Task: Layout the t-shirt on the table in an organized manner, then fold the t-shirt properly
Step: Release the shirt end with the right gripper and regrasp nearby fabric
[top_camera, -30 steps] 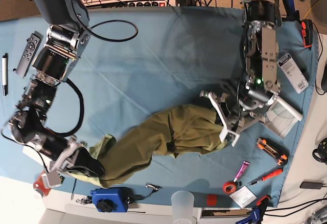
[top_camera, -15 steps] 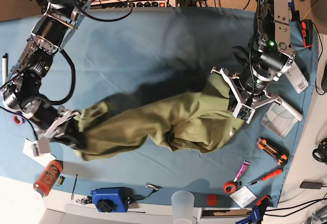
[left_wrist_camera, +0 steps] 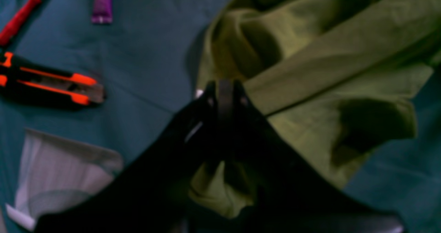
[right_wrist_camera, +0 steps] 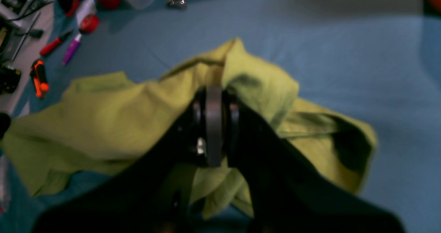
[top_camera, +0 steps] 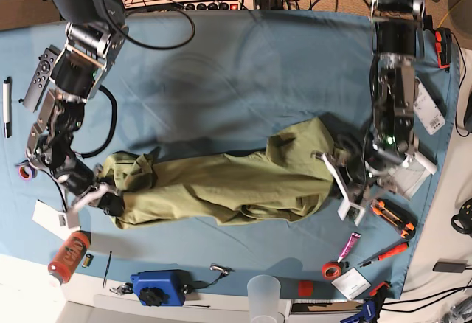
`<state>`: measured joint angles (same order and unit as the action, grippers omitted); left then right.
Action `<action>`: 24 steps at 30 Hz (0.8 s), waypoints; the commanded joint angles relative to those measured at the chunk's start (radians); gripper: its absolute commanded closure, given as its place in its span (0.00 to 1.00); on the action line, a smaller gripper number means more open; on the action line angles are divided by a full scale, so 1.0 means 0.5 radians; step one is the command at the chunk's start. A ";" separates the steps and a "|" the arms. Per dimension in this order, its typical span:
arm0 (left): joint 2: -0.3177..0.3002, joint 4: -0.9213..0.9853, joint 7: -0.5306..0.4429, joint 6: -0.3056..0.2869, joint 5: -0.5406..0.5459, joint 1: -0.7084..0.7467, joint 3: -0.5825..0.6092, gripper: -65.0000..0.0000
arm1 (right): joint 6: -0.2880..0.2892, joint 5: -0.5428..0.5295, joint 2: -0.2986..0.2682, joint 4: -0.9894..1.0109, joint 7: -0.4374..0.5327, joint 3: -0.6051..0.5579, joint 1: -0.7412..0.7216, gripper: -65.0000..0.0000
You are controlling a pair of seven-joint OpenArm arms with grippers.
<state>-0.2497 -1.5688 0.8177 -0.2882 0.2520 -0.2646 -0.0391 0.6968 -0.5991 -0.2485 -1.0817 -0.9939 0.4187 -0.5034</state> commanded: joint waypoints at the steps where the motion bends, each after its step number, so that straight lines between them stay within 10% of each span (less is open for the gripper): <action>1: -0.011 -0.028 0.005 0.005 0.013 -0.076 -0.007 1.00 | 0.003 -0.036 -0.029 -0.002 0.006 0.002 -0.083 1.00; 6: -0.011 -0.037 0.228 0.040 0.137 -0.156 -0.007 0.54 | 0.003 -0.204 -0.037 0.003 -0.103 0.002 -0.097 0.67; 13: -0.011 -0.227 0.634 0.134 0.259 -0.195 -0.008 0.54 | 0.003 -0.734 -0.092 -0.159 -0.381 0.082 -0.096 0.64; 24: -0.010 -0.449 0.649 0.240 0.215 0.201 -0.011 0.54 | 0.003 -0.767 -0.172 -0.726 -0.780 0.384 -0.034 0.64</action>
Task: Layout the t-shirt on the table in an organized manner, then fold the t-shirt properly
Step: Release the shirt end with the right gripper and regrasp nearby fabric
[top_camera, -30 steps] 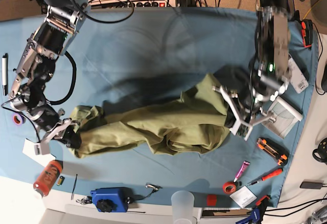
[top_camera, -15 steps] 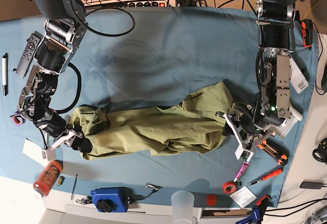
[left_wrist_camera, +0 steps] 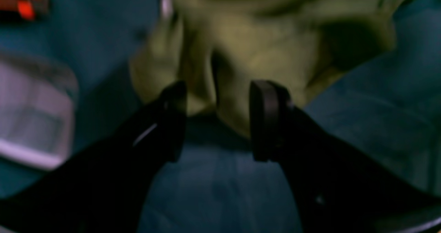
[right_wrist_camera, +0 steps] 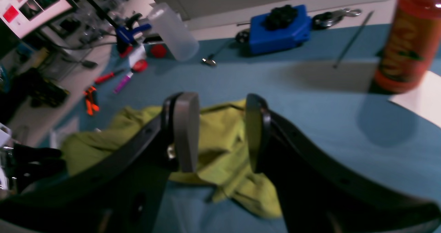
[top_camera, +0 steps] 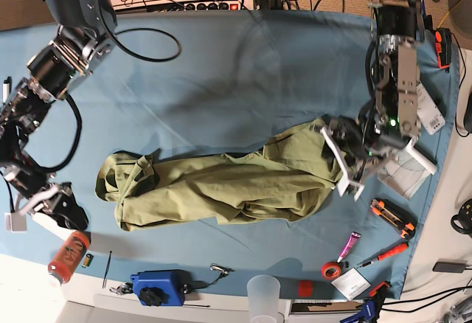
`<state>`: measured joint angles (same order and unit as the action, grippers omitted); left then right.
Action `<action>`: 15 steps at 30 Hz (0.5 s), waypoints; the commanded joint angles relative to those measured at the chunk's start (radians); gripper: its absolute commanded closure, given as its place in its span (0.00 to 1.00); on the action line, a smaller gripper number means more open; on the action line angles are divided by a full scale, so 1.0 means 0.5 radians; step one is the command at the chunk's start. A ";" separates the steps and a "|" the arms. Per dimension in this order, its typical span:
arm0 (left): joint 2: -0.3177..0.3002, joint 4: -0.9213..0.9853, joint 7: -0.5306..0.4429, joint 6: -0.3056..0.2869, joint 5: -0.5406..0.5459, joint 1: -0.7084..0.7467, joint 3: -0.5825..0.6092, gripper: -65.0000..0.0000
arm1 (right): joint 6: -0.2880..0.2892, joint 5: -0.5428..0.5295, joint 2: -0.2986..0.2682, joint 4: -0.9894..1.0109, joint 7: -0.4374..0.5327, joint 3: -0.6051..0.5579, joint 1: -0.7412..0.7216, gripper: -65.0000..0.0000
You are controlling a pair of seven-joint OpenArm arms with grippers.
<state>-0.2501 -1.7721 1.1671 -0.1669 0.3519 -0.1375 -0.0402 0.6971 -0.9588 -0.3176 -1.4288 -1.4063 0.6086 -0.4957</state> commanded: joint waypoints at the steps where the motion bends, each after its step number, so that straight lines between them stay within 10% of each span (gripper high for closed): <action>1: -0.008 -0.044 -0.072 0.006 0.015 -0.018 -0.008 0.54 | 0.002 -0.038 -0.055 -0.032 0.044 0.003 -0.025 0.64; 15: 0.069 0.156 -0.449 0.020 -0.028 0.113 -0.007 0.54 | 0.002 0.201 -0.085 -0.032 0.137 0.004 0.446 0.64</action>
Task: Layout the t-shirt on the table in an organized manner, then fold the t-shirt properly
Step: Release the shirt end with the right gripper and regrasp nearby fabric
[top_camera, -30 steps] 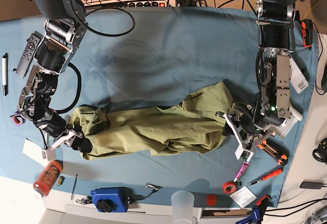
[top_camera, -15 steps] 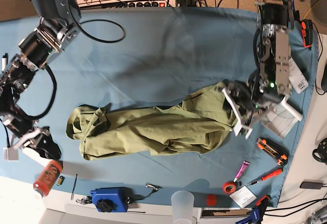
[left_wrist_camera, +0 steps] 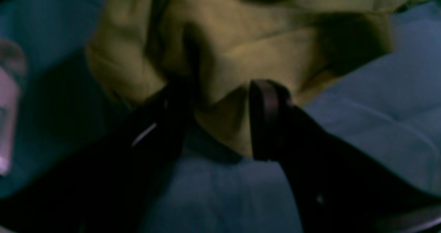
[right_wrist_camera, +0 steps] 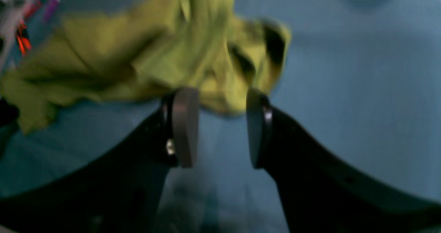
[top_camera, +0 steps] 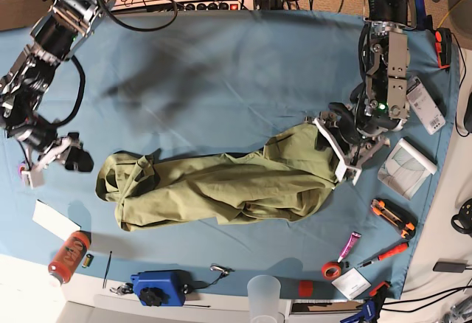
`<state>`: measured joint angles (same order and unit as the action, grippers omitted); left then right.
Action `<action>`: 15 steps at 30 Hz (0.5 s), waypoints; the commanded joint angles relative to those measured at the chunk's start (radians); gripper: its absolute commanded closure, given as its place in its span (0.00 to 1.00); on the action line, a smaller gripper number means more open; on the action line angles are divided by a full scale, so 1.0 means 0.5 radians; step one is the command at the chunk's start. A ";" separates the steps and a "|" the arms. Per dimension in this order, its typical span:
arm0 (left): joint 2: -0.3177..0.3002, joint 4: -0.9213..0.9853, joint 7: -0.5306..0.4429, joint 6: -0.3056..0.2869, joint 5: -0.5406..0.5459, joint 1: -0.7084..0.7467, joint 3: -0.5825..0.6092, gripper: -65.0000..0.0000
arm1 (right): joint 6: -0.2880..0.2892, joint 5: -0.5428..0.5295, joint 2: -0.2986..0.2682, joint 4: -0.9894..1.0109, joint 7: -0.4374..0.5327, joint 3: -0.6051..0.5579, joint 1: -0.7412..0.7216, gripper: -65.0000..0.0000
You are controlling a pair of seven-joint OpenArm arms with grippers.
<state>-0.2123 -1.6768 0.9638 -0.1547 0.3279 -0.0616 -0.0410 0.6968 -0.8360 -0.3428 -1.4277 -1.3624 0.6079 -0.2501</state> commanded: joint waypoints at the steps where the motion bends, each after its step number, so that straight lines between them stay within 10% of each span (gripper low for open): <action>1: 0.002 -0.002 -0.043 -0.005 0.037 -0.040 -0.005 0.54 | 0.003 -0.035 -0.034 -0.034 0.069 0.005 -0.011 0.64; 5: 0.039 0.085 -0.022 -0.079 0.117 -0.037 -0.005 0.63 | 0.003 -0.033 -0.034 -0.034 0.089 0.005 0.121 0.64; 9: 0.095 0.093 -0.023 -0.105 0.116 -0.040 -0.005 0.99 | 0.003 -0.031 -0.034 -0.034 0.184 0.004 0.246 0.64; 15: 0.103 0.085 0.108 -0.081 0.117 -0.043 -0.020 1.00 | 0.003 -0.021 -0.030 -0.034 0.292 -0.019 0.272 0.64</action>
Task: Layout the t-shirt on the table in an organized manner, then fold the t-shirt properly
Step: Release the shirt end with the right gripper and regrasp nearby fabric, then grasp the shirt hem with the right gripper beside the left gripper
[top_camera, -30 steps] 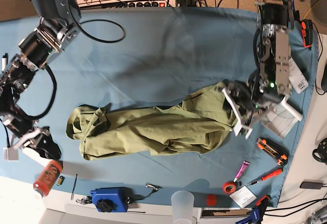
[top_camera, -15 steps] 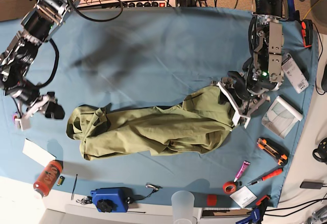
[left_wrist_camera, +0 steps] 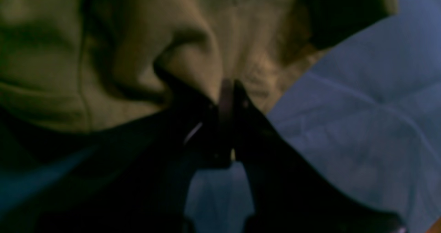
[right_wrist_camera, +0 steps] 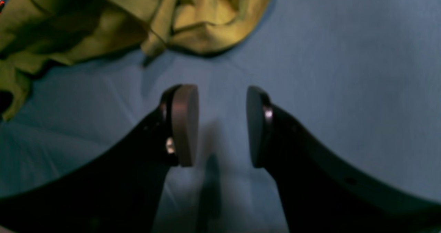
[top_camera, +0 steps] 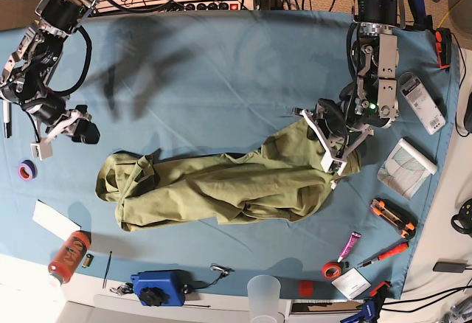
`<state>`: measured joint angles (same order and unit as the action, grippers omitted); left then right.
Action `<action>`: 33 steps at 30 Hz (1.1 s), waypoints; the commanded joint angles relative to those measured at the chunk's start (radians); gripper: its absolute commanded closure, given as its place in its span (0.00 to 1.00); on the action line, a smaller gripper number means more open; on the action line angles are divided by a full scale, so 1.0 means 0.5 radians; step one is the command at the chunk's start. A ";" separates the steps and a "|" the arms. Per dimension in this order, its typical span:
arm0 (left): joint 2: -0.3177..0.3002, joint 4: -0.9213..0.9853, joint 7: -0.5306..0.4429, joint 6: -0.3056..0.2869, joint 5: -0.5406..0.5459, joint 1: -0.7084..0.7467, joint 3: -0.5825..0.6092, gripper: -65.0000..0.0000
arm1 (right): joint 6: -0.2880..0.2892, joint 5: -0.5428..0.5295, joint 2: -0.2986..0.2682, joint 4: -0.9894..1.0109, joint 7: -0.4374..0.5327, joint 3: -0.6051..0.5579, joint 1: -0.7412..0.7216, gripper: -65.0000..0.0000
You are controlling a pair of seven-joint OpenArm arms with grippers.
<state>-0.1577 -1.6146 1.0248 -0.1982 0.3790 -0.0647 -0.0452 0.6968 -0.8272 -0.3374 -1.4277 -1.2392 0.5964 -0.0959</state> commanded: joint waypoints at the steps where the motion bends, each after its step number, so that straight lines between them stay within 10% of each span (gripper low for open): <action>1: -0.007 -0.044 0.016 0.029 0.014 -0.037 -0.020 1.00 | 0.003 -0.035 -0.040 -0.034 0.079 -0.014 -0.042 0.64; 17: -0.007 -0.067 0.046 0.027 0.015 -0.036 -0.156 1.00 | 0.003 0.268 -0.028 -0.036 0.192 -0.755 -0.398 0.64; 21: -0.007 -0.067 0.046 0.027 0.015 -0.037 -0.156 1.00 | 0.003 0.661 0.060 -0.035 0.448 -0.789 -0.464 0.64; 33: -0.007 -0.067 0.046 -0.077 0.053 -0.036 -0.156 1.00 | 0.003 0.951 0.258 -0.034 0.497 -0.789 -0.440 0.64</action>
<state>-0.1577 -1.6276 1.0618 -0.2329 0.3912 -0.0643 -0.1200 0.6971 -0.3374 -0.1993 -1.4273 -1.0161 0.1989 -0.2886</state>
